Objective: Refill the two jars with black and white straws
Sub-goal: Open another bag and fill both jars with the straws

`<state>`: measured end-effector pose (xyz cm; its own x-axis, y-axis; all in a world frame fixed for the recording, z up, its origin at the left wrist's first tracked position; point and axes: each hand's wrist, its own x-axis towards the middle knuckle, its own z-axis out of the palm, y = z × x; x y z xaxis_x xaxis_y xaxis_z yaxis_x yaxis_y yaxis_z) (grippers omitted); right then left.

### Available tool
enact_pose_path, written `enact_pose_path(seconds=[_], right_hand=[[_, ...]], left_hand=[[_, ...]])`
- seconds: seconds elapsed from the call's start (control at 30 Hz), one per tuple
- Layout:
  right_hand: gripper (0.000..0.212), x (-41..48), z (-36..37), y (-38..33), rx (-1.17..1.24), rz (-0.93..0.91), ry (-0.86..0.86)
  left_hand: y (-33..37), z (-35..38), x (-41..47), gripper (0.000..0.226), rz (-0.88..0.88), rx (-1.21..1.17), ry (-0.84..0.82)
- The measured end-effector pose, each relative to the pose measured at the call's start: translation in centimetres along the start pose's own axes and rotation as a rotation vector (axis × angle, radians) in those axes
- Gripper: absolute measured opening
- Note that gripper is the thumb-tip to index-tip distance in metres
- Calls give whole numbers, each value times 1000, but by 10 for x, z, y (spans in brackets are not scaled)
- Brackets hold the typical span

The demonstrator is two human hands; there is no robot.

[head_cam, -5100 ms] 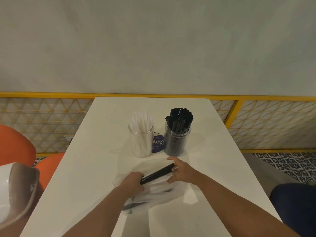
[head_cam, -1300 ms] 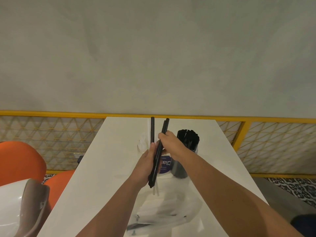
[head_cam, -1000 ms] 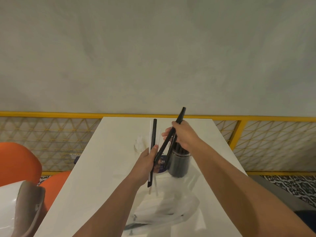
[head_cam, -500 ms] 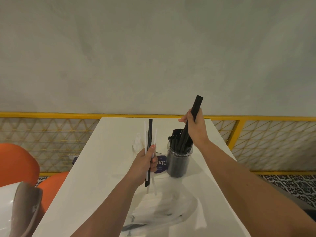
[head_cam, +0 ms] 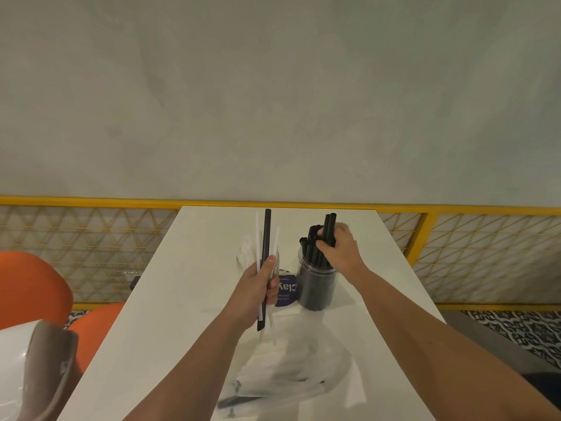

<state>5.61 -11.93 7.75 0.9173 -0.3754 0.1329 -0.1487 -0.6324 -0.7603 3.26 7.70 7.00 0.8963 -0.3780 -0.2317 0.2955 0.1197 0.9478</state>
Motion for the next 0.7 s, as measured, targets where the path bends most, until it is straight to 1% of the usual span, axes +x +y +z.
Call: enact_pose_path(seconds=[0.07, 0.1, 0.13, 0.2, 0.27, 0.33, 0.37, 0.4, 0.43, 0.5, 0.57, 0.6, 0.67, 0.7], right_hand=[[43, -5, -6, -6, 166, -74, 96], [51, -8, -9, -12, 220, -136, 159], [53, -9, -12, -17, 215, -206, 211], [46, -7, -12, -20, 70, -302, 240], [39, -2, -6, -13, -197, -296, 138], [40, -3, 2, -1, -446, -210, -48], [41, -5, 4, 4, -515, -168, -119], [43, -6, 6, 5, -545, -145, -154], [43, -6, 6, 4, -546, -146, -153], [42, -7, 5, -7, -474, -198, -58], [39, -7, 1, -26, -257, -230, 47], [38, -7, -2, -37, -105, -209, 40], [36, -10, -6, -59, 178, -115, -83], [37, -11, -7, -67, 249, -71, -147]], left_hand=[[-1, 0, 0, 34, 2, 1, -4], [-1, 0, -1, 35, 3, 3, -6], [-1, 0, -1, 35, 2, 5, -7], [0, 0, -1, 35, 0, 9, -8], [0, 0, -1, 35, 1, 17, -13], [1, 0, -2, 34, 2, 21, -23], [1, -1, -2, 33, 5, 23, -30], [1, -1, -2, 33, 9, 26, -35], [1, -1, -3, 33, 15, 34, -40], [0, -2, -2, 35, 24, 65, -49], [-1, -1, -1, 34, 32, 105, -55], [-1, -1, -1, 33, 37, 122, -59], [-2, 2, -1, 30, 45, 146, -69], [-3, 4, -1, 29, 49, 161, -77]])
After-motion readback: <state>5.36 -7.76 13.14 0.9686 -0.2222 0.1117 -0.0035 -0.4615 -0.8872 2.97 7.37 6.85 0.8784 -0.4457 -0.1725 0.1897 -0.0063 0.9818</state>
